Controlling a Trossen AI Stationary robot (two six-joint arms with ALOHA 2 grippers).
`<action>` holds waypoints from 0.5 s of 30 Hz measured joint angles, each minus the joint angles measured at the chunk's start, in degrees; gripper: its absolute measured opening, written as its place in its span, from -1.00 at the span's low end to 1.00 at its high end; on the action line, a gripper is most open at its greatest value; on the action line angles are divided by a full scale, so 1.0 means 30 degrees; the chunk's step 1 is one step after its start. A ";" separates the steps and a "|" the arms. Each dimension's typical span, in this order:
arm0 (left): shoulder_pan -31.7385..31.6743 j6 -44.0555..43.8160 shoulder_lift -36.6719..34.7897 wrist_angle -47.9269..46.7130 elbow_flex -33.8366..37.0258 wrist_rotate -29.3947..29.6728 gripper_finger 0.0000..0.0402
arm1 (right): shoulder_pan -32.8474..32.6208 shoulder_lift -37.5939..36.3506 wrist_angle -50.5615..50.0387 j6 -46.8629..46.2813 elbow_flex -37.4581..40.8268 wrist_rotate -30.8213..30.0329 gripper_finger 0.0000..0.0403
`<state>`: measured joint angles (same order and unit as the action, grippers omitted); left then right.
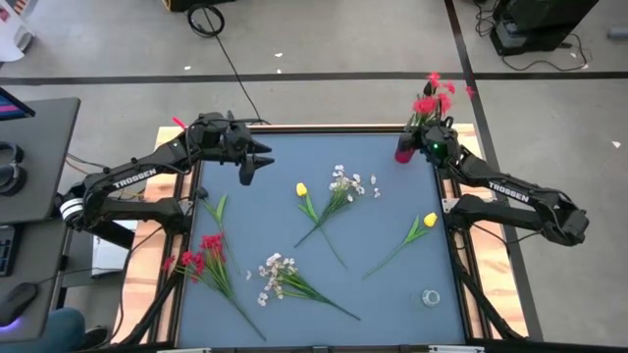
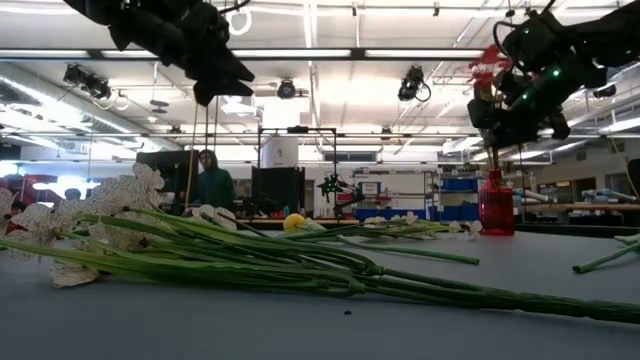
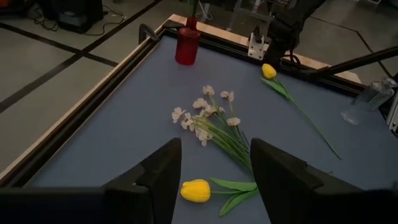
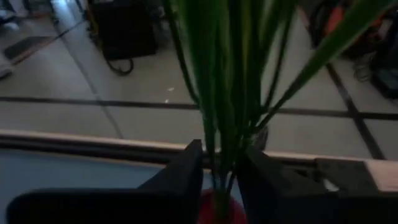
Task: Sort flowers into vase by color
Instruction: Put the top red flowers into the red glass vase
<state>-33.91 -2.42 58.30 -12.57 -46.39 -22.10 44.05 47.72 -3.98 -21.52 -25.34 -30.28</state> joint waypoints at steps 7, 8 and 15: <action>0.0000 -0.0687 0.0007 -0.0903 0.0000 0.0107 -0.02 | 0.0007 -0.0033 -0.3738 -0.2524 -0.1154 0.1535 -0.12; 0.0010 -0.0826 0.0007 -0.1050 0.0000 0.0364 -0.02 | 0.0007 -0.0036 -0.4594 -0.2819 -0.1478 0.1535 -0.10; 0.0007 -0.2168 0.0007 -0.1365 0.0000 0.2041 -0.02 | 0.0007 -0.0036 -0.8485 -0.3835 -0.4033 0.1697 -0.06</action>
<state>-33.89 -8.92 58.33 -16.67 -46.39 -15.98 44.07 47.62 -29.44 -33.02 -37.44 -25.18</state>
